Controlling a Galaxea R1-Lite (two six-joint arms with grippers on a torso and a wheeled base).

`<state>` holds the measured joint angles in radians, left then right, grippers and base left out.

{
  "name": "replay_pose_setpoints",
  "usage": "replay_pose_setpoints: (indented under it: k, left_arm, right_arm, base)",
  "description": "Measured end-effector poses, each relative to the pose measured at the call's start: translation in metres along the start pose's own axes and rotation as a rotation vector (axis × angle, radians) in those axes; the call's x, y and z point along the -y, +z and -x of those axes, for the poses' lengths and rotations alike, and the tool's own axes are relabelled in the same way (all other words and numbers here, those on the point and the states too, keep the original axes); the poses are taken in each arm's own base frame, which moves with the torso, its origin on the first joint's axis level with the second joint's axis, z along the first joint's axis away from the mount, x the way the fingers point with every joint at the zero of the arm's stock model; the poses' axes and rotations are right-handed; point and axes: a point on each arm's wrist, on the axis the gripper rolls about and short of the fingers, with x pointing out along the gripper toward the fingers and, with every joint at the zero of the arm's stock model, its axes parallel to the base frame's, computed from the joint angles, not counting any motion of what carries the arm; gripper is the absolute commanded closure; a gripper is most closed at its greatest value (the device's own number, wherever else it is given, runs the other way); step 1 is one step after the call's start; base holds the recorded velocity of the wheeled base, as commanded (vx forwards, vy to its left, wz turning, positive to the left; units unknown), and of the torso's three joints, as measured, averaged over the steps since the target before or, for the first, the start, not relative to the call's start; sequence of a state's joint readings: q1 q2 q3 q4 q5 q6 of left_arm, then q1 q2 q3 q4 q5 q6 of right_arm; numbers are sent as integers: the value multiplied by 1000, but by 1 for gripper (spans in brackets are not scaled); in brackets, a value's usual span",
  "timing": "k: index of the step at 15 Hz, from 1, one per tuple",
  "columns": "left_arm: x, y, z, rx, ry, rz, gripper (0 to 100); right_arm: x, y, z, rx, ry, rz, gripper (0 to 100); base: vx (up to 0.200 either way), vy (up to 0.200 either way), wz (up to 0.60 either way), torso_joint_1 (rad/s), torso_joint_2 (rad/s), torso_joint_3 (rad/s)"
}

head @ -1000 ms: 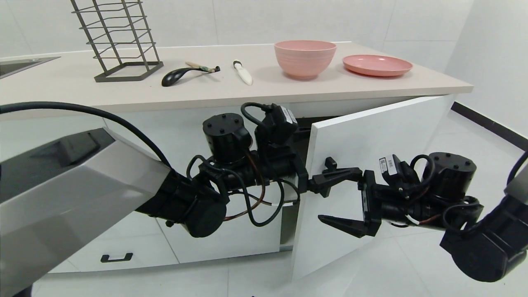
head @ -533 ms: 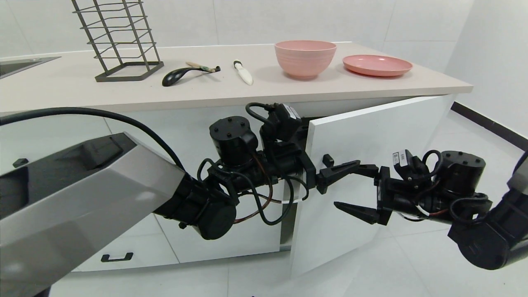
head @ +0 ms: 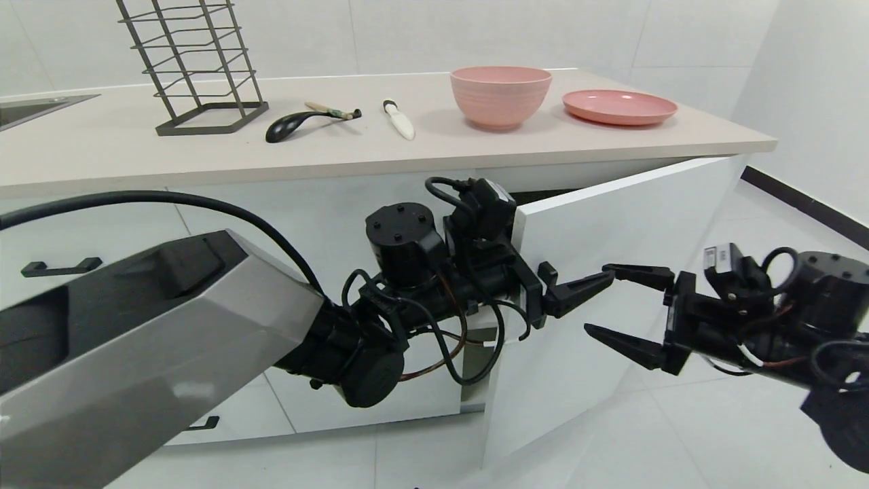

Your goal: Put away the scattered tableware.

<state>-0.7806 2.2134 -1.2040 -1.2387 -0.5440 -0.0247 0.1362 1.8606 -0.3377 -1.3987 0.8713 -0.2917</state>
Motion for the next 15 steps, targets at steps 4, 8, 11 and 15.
replay_pose_setpoints:
  k: [4,8,11,15]
  left_arm:
    - [-1,-9,0,2,15,-2,0]
    - [6,-23,-4,0,2,4,0]
    - [26,-35,-6,-20,-29,25,0]
    - [54,-43,-11,-37,-93,48,0]
  right_arm:
    - [-45,43,49,65,-63,94,0]
    - [-81,68,85,145,-127,226,0]
    - [-79,103,92,261,-179,364,0]
    - [-78,142,104,378,-262,500,0]
  base:
    - [0,0,0,0,0,0]
    - [0,0,0,0,0,0]
    - [0,0,0,0,0,0]
    - [0,0,0,0,0,0]
